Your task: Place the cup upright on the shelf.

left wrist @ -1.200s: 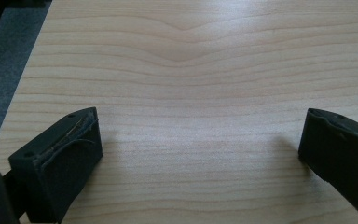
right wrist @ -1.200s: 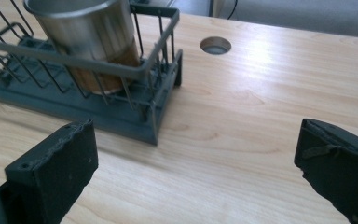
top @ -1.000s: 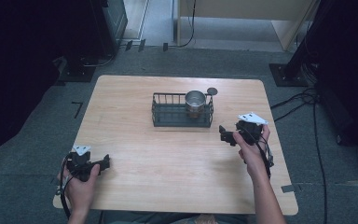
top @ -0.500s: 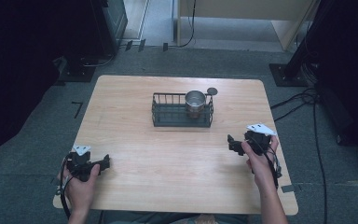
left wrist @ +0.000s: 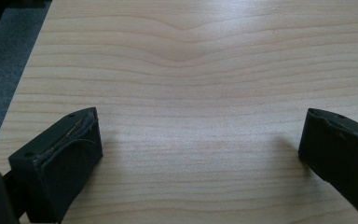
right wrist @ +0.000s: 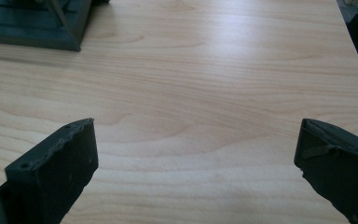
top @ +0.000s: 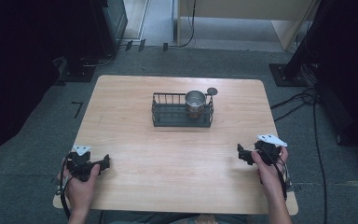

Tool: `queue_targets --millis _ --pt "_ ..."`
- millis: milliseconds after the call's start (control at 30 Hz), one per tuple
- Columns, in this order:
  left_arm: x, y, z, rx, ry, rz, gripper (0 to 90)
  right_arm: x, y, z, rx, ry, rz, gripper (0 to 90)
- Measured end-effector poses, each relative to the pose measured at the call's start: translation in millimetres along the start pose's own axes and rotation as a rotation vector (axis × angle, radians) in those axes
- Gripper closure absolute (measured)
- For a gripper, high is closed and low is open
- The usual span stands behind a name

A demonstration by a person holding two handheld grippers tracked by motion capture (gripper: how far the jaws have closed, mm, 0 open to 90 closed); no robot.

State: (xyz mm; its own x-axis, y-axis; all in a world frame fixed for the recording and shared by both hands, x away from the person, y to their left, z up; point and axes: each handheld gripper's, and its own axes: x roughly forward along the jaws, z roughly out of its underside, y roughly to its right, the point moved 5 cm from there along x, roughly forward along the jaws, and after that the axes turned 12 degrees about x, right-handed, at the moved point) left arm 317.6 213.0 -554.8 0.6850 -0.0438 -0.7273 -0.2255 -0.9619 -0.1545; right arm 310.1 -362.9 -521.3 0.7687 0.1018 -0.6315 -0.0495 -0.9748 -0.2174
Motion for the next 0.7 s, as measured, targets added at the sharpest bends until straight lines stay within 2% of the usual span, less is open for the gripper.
queue_targets --millis 433,700 --pt "0.0 0.0 0.0 0.0 0.0 0.0 0.0 -10.5 29.6 24.6 0.036 -0.024 0.046 0.0" --pt "0.0 0.0 0.0 0.0 0.0 0.0 0.0 -14.5 42.5 37.9 0.049 -0.04 0.068 0.0"
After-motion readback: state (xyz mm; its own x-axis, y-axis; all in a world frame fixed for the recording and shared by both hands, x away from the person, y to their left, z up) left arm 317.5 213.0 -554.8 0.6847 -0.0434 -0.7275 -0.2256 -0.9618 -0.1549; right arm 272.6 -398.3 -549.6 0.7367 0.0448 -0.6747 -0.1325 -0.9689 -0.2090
